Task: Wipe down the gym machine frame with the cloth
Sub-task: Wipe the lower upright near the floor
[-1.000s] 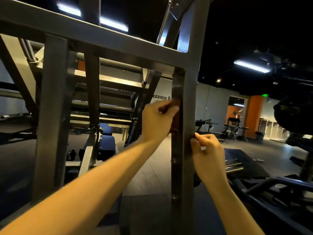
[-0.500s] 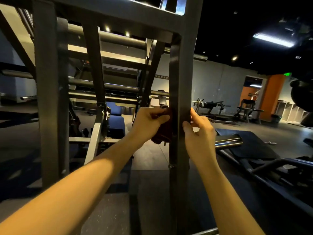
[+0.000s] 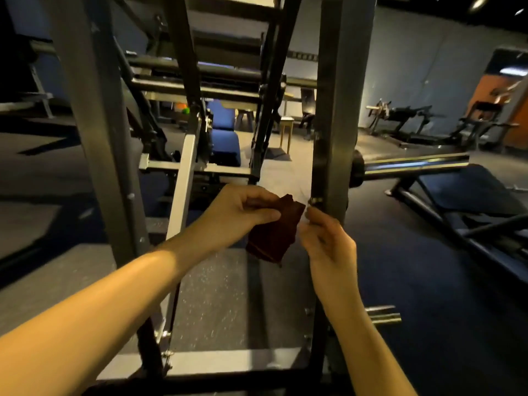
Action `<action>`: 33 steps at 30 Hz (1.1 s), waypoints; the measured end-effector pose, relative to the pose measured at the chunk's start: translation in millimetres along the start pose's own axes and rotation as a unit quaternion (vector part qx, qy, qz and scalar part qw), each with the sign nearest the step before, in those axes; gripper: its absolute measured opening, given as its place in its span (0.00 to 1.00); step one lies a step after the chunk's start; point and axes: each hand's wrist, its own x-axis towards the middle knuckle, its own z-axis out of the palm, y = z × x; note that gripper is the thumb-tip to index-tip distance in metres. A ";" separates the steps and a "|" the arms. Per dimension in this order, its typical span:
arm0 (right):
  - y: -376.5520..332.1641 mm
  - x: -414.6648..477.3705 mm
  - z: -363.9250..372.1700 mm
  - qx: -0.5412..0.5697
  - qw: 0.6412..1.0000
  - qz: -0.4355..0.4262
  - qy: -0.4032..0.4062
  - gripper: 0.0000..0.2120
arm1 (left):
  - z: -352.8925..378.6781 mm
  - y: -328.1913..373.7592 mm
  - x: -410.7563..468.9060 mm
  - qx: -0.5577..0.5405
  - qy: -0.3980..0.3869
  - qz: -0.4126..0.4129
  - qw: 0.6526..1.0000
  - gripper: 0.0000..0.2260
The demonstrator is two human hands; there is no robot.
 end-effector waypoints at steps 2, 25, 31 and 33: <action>12.9 -12.1 1.2 0.079 0.992 0.090 -0.046 0.13 | 5.7 -18.5 -6.3 -0.001 -0.027 -0.043 0.999 0.10; 241.1 -150.8 -10.3 0.044 0.809 0.559 -0.174 0.15 | 78.9 -294.9 -107.2 0.114 -0.221 -0.346 0.905 0.13; 295.3 -174.6 10.5 -0.095 0.821 0.548 -0.127 0.09 | 93.5 -348.0 -129.3 0.171 -0.172 -0.317 0.917 0.14; 315.2 -184.2 5.6 -0.151 0.826 0.539 -0.058 0.09 | 90.1 -364.3 -138.7 0.261 -0.144 -0.293 0.908 0.14</action>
